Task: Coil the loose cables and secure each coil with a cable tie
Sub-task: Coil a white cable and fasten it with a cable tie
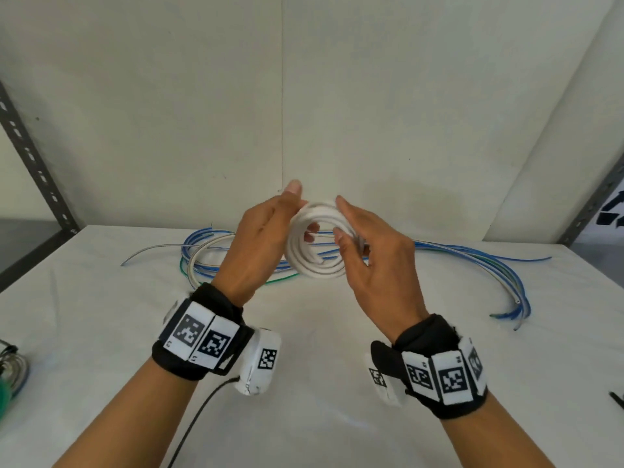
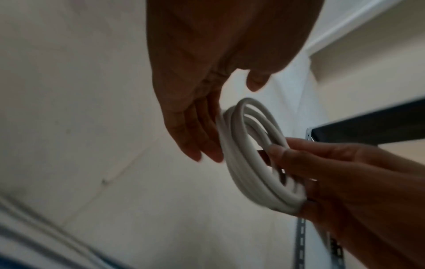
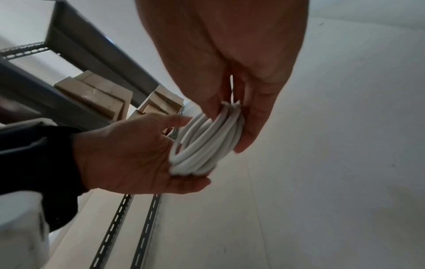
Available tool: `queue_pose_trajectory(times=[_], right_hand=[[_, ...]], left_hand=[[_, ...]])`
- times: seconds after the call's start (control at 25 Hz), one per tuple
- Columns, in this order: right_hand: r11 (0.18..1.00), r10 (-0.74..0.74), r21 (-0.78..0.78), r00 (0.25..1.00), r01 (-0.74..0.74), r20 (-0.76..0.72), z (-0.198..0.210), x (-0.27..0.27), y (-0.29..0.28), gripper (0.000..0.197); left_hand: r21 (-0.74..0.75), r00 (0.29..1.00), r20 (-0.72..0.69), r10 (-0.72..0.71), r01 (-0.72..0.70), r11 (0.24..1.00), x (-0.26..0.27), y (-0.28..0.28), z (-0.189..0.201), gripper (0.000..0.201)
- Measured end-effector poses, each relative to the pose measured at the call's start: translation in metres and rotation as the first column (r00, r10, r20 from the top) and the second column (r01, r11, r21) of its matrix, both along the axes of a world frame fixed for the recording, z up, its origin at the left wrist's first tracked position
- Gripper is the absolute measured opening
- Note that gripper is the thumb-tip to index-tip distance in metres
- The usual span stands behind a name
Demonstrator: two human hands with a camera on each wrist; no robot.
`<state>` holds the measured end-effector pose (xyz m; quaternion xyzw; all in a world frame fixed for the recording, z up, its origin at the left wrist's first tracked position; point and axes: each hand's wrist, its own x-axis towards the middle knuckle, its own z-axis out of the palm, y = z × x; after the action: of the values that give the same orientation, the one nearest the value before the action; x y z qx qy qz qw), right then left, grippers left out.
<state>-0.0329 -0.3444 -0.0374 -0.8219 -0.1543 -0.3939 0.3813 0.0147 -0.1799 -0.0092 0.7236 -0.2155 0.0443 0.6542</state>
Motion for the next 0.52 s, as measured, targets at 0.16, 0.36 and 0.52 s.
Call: queue_pose_trajectory(times=[0.16,0.36,0.52], right_hand=[[0.973,0.071,-0.213,0.993,-0.090,-0.096,0.002,-0.003,-0.001,0.042],[0.965,0.119,-0.213,0.980,-0.151,-0.158,0.010,-0.008,-0.007,0.042],[0.981,0.068,-0.163,0.978,-0.101,-0.199,0.008,-0.008,-0.001,0.044]], left_hand=[[0.159,0.988,-0.022,-0.152,0.154,0.975,-0.003,0.005,0.000,0.051],[0.134,0.941,-0.076,-0.330,0.338,0.932,-0.003,0.010,0.000,0.048],[0.036,0.978,-0.042,-0.205,0.206,0.978,-0.011,0.000,0.002,0.038]])
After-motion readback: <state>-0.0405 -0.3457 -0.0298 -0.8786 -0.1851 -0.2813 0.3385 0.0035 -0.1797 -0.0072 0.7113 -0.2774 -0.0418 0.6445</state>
